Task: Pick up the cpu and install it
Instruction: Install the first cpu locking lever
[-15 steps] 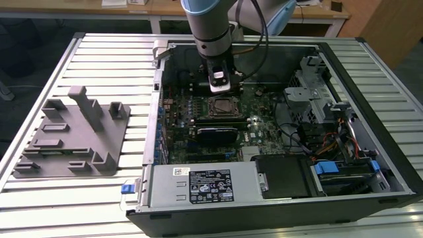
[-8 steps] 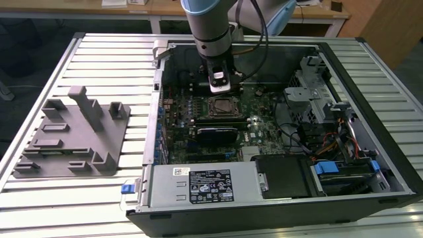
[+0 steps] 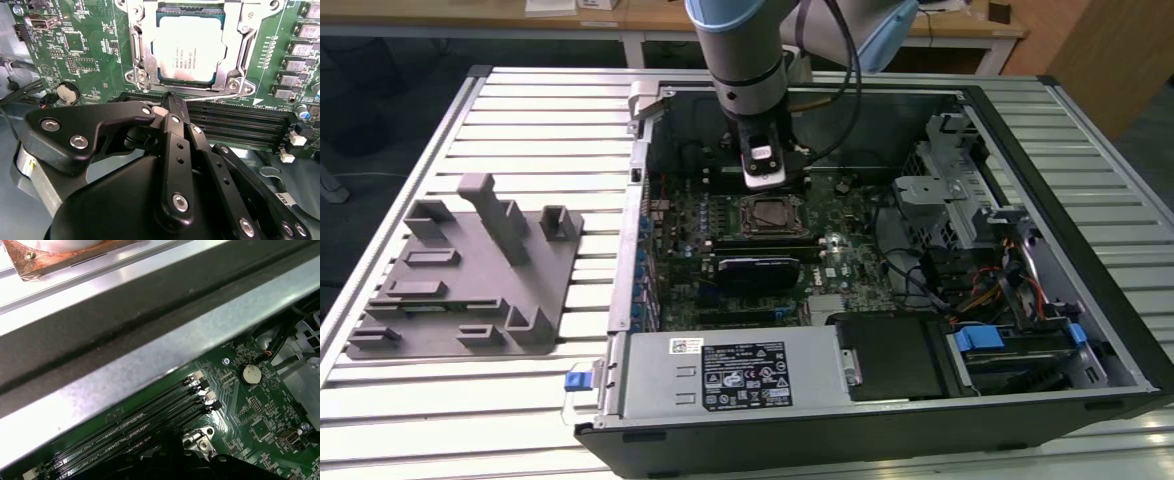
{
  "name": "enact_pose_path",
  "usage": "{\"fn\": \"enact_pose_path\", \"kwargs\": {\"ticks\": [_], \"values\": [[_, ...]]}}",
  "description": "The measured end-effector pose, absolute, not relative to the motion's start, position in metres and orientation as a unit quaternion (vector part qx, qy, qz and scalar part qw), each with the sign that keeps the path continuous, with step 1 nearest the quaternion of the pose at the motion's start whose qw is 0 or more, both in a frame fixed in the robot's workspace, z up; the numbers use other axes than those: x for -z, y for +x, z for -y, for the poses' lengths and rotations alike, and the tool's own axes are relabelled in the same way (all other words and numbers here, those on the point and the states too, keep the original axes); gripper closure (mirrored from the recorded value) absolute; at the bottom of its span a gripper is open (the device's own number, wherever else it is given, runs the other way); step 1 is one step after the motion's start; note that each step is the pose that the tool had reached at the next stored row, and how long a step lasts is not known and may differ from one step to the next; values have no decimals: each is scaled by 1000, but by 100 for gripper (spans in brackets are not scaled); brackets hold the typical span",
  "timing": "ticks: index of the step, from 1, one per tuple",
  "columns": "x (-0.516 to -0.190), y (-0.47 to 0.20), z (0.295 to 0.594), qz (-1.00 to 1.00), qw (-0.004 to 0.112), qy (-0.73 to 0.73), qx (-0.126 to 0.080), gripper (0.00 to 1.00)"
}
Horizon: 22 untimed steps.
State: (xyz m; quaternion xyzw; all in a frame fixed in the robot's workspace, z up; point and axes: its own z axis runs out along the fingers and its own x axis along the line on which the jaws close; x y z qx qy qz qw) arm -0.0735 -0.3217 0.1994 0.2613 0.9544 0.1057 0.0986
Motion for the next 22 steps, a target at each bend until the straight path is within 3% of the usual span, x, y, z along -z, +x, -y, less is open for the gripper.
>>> {"fn": "enact_pose_path", "kwargs": {"ticks": [22], "values": [[-194, -73, 319, -961, 100, 241, -93, 89]]}}
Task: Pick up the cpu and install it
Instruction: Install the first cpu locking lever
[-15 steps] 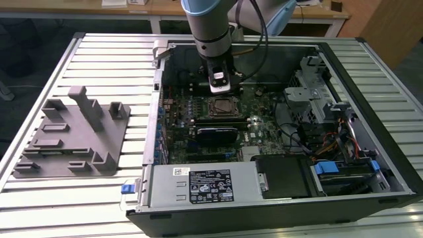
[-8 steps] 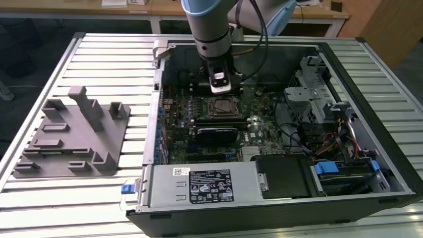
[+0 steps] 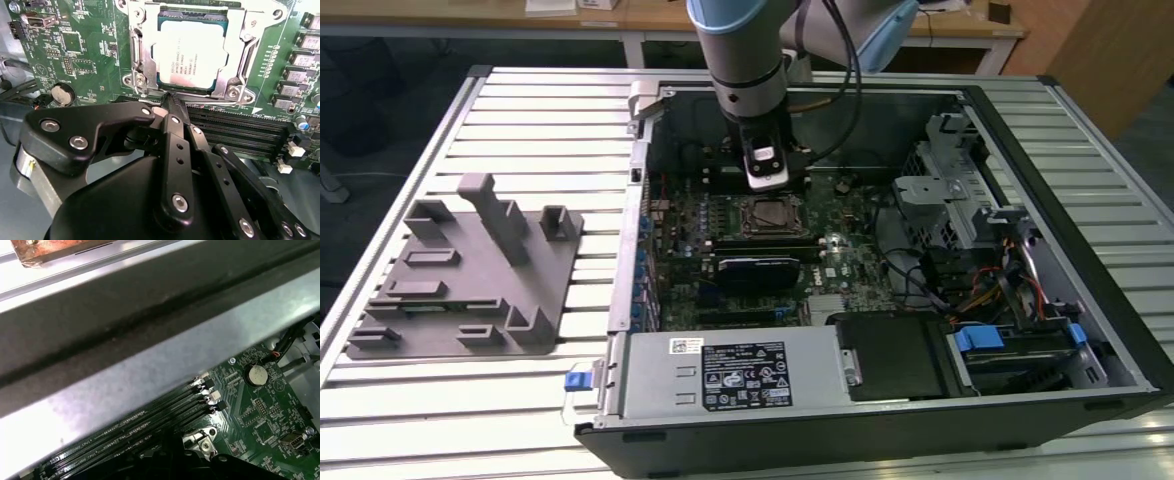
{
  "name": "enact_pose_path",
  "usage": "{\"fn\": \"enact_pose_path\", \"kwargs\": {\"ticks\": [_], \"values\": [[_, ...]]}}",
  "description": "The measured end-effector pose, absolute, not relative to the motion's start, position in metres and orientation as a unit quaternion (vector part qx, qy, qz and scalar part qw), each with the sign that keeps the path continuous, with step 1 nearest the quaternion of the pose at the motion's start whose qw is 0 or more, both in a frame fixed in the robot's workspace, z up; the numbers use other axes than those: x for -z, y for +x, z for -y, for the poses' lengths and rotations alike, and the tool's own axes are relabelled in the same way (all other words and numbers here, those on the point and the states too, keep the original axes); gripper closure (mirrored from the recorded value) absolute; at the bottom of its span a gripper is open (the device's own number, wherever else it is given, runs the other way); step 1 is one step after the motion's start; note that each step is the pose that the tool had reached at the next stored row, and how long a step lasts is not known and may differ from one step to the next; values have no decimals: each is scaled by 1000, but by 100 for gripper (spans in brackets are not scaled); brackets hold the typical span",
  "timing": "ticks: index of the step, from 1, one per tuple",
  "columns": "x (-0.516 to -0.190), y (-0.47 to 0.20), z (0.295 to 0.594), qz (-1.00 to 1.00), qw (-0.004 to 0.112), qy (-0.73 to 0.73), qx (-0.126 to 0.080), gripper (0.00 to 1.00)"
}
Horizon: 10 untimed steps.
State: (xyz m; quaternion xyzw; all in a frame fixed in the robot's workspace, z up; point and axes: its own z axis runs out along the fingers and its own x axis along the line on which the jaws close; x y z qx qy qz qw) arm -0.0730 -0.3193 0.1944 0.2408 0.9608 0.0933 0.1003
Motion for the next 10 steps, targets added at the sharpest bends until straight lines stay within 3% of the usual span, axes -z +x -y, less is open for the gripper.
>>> {"fn": "enact_pose_path", "kwargs": {"ticks": [10], "values": [[-198, -73, 319, -961, 100, 240, -95, 89]]}}
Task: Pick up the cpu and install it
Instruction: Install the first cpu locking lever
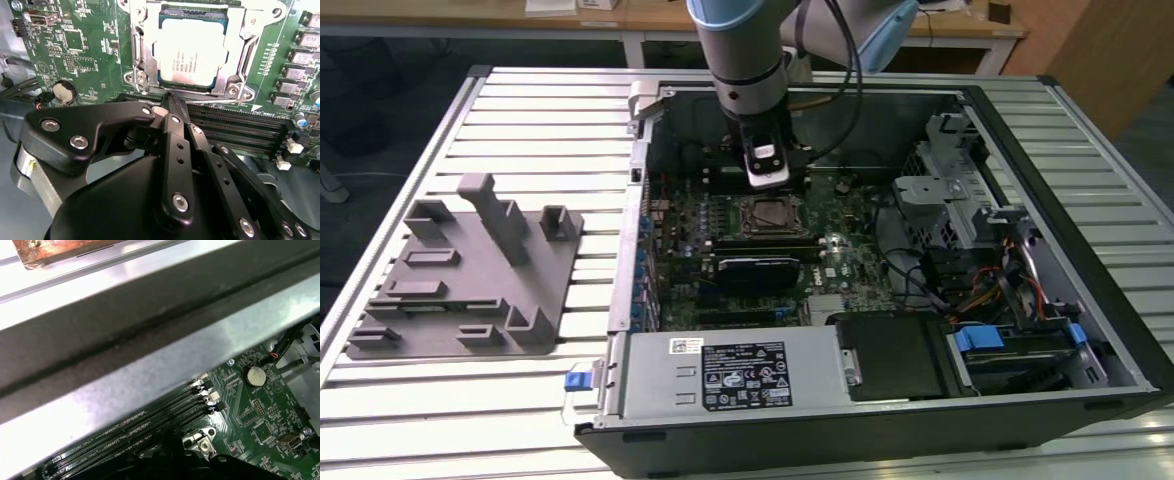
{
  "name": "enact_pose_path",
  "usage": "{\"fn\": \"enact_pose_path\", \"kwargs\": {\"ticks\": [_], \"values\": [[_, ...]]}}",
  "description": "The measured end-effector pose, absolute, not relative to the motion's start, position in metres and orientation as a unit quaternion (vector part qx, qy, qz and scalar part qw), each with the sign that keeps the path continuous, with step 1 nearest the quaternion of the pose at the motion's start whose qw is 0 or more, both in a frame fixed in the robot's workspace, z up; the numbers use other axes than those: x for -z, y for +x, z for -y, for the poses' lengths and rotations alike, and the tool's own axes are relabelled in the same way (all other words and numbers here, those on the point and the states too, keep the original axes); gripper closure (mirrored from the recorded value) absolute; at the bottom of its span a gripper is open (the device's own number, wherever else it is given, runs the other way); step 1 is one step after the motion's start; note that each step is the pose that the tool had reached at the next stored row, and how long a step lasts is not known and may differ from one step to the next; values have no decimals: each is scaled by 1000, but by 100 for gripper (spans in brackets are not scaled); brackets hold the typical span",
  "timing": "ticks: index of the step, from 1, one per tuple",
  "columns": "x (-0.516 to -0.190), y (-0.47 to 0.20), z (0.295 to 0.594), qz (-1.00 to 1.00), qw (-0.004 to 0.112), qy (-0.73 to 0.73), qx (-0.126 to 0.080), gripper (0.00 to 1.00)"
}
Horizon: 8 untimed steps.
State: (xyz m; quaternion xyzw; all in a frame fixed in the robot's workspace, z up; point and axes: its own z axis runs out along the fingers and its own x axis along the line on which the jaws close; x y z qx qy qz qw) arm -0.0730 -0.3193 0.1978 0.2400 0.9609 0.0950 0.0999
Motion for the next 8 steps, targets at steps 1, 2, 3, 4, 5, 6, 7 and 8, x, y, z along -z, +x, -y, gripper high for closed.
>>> {"fn": "enact_pose_path", "kwargs": {"ticks": [1, 2, 3, 4, 5, 6, 7, 8], "values": [[-198, -73, 319, -961, 100, 240, -96, 89], [-198, -73, 319, -961, 99, 239, -97, 89], [-198, -73, 319, -962, 99, 237, -98, 89], [-198, -73, 319, -962, 98, 233, -99, 89], [-198, -73, 319, -964, 97, 227, -101, 89], [-198, -73, 319, -965, 97, 221, -101, 89], [-198, -73, 319, -967, 96, 215, -102, 89], [-198, -73, 319, -968, 96, 210, -102, 89]]}}
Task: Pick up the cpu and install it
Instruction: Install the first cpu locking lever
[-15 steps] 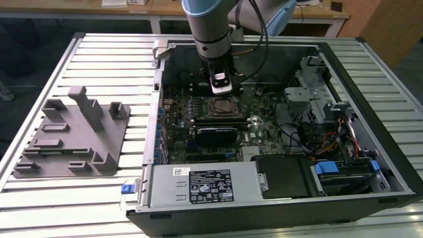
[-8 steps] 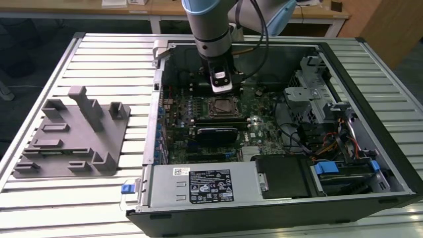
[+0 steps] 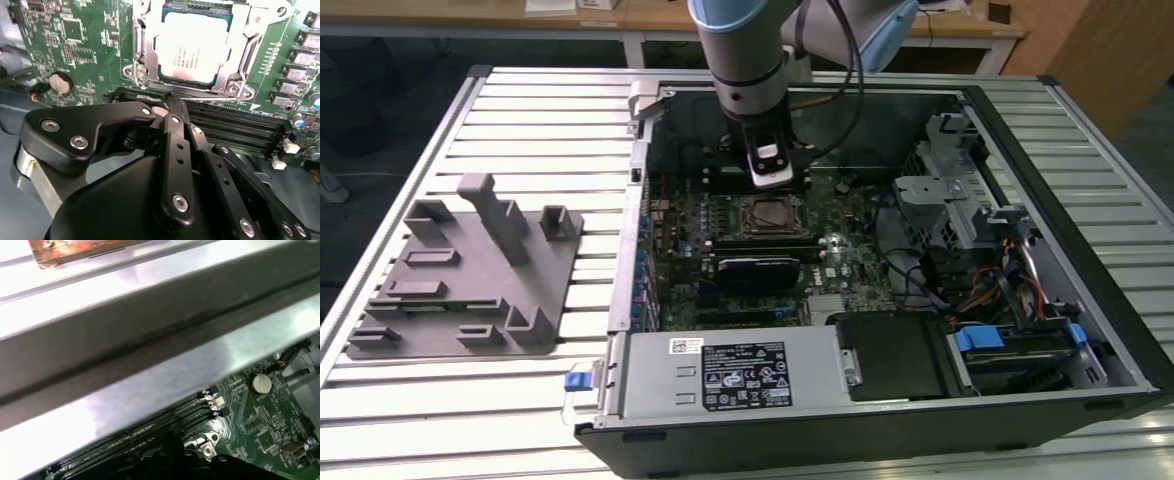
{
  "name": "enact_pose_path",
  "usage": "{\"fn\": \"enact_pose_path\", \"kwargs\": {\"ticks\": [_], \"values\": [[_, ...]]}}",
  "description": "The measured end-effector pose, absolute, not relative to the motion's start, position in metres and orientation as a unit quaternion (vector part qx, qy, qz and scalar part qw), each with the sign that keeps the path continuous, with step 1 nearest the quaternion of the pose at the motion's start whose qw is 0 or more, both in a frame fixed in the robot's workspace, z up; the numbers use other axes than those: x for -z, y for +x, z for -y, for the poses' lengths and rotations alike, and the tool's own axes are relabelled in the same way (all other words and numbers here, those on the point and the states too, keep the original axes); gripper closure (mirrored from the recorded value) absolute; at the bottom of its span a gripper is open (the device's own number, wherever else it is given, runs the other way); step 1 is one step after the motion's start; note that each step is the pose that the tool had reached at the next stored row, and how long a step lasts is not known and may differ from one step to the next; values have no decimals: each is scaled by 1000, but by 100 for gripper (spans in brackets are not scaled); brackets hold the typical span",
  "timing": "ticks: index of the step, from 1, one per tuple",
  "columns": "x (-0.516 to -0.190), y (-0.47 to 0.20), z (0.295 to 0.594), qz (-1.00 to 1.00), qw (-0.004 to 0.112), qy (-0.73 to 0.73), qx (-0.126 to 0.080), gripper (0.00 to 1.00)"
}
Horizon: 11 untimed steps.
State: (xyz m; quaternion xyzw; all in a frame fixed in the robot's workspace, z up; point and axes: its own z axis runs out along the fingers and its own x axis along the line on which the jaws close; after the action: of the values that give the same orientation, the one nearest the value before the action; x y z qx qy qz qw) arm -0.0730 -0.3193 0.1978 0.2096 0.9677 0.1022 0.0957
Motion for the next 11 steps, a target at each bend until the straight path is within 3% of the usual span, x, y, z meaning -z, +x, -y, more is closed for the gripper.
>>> {"fn": "enact_pose_path", "kwargs": {"ticks": [11], "values": [[-197, -72, 319, -973, 94, 186, -101, 89]]}}
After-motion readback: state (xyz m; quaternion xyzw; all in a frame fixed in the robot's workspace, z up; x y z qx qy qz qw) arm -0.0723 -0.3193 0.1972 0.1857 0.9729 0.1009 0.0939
